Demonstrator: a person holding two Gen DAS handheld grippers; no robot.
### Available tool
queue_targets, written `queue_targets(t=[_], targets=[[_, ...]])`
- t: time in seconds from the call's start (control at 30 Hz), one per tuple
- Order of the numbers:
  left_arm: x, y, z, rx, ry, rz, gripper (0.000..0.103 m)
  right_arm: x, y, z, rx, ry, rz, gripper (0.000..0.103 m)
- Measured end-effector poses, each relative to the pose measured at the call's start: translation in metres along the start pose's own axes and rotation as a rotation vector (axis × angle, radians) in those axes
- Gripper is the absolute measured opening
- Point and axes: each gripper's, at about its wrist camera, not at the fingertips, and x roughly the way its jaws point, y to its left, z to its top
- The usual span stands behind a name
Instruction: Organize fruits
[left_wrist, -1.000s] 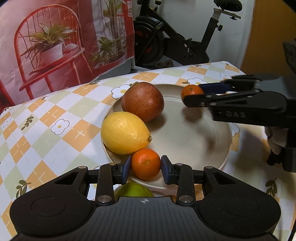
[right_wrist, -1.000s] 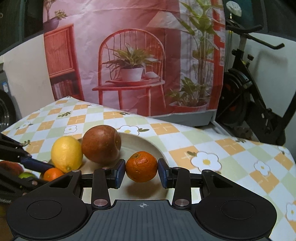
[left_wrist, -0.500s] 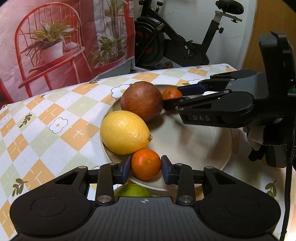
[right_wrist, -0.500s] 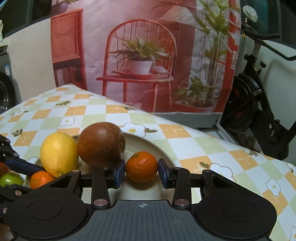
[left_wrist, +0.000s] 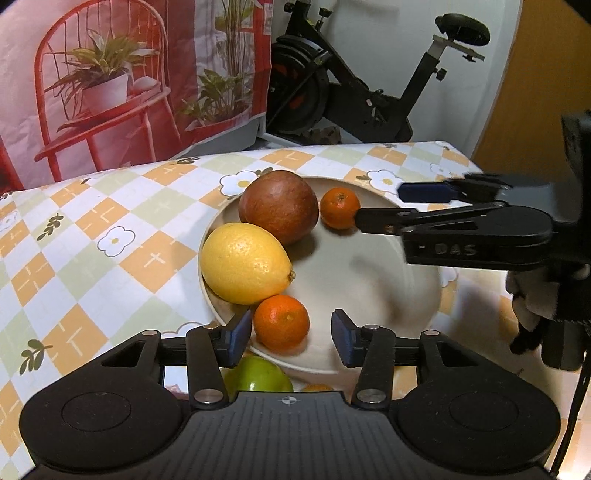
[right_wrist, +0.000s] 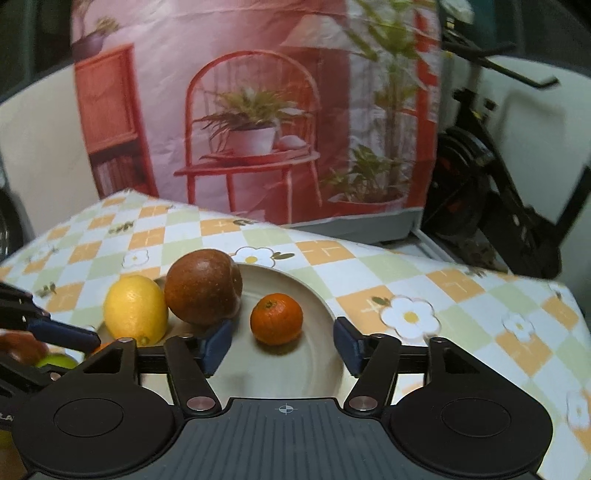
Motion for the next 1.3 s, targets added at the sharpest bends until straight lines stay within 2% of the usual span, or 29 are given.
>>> queue_targets(t=[0.13, 0.3, 0.47, 0.6, 0.7, 0.93, 1.07, 1.2, 1.3], targets=[[-0.014, 0.002, -0.002, -0.007, -0.017, -0.008, 0.052, -0.026, -0.003, -0.006, 0.110, -0.016, -0.002, 0.069], [-0.038, 0.012, -0.006, -0.030, -0.047, -0.004, 0.054, -0.057, 0.008, -0.016, 0.171, -0.040, -0.022, 0.092], [-0.066, 0.031, -0.014, -0.065, -0.081, 0.023, 0.054, -0.078, 0.025, -0.025, 0.213, -0.053, -0.051, 0.102], [-0.089, 0.051, -0.022, -0.085, -0.112, 0.056, 0.058, -0.086, 0.037, -0.031, 0.254, -0.036, -0.036, 0.103], [-0.104, 0.067, -0.029, -0.114, -0.131, 0.074, 0.070, -0.089, 0.047, -0.035, 0.265, -0.024, -0.028, 0.103], [-0.129, 0.092, -0.044, -0.161, -0.175, 0.088, 0.087, -0.100, 0.073, -0.042, 0.272, -0.079, -0.017, 0.103], [-0.138, 0.096, -0.053, -0.154, -0.193, 0.101, 0.088, -0.104, 0.093, -0.041, 0.240, -0.116, 0.032, 0.103], [-0.143, 0.094, -0.058, -0.119, -0.186, 0.154, 0.088, -0.100, 0.113, -0.037, 0.230, -0.055, 0.090, 0.103], [-0.149, 0.097, -0.065, -0.121, -0.199, 0.141, 0.088, -0.098, 0.131, -0.038, 0.198, -0.031, 0.077, 0.103]])
